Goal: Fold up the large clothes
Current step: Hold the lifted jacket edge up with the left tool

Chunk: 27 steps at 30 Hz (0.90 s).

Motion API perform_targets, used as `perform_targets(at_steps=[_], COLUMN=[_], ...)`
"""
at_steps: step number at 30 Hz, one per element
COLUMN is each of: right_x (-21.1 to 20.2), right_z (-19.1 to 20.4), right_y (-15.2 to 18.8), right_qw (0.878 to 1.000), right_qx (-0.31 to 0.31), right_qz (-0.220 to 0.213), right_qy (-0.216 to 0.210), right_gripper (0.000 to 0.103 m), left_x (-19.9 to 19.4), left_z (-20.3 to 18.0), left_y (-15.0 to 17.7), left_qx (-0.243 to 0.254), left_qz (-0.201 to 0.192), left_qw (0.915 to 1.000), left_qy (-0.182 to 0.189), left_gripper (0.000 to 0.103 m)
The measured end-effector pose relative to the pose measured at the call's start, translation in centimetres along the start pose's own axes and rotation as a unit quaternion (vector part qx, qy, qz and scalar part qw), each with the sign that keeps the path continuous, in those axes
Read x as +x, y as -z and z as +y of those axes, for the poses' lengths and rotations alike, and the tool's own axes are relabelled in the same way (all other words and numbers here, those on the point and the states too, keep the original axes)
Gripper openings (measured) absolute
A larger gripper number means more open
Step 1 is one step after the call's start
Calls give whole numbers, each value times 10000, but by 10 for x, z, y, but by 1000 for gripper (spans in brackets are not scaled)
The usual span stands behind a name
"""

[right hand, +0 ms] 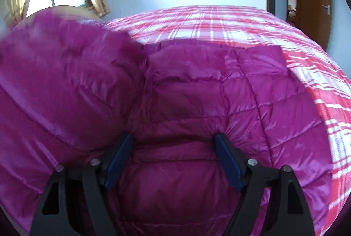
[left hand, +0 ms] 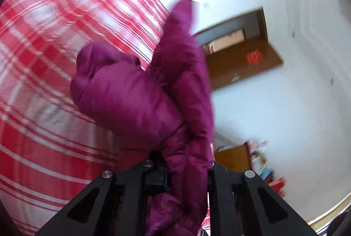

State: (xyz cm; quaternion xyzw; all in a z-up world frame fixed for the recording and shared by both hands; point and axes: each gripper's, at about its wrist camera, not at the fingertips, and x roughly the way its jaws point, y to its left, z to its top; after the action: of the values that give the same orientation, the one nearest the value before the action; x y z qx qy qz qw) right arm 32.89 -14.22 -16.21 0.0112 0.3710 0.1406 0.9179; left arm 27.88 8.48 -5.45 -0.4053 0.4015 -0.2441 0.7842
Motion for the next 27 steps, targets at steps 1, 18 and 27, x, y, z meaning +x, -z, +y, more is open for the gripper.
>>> perform_targets(at_steps=[1,18,27], right_x=[5,-117,-170], right_z=[4,-201,-260], right_y=[-1,44,62], right_qw=[9996,9303,8988], right_qx=[-240,3294,3797], right_qz=[71,-1562,-2190], right_qy=[112,-396,57], right_gripper=[83,88,88], left_x=[18,229,302], left_z=[-15,-126,-161], left_y=[4,60,139], left_qx=[155,1940,4633], left_qz=[117,-69,-255], left_qw=[9998,9625,8378], left_qy=[-78,-1893,-2878], left_gripper=[12,26,74])
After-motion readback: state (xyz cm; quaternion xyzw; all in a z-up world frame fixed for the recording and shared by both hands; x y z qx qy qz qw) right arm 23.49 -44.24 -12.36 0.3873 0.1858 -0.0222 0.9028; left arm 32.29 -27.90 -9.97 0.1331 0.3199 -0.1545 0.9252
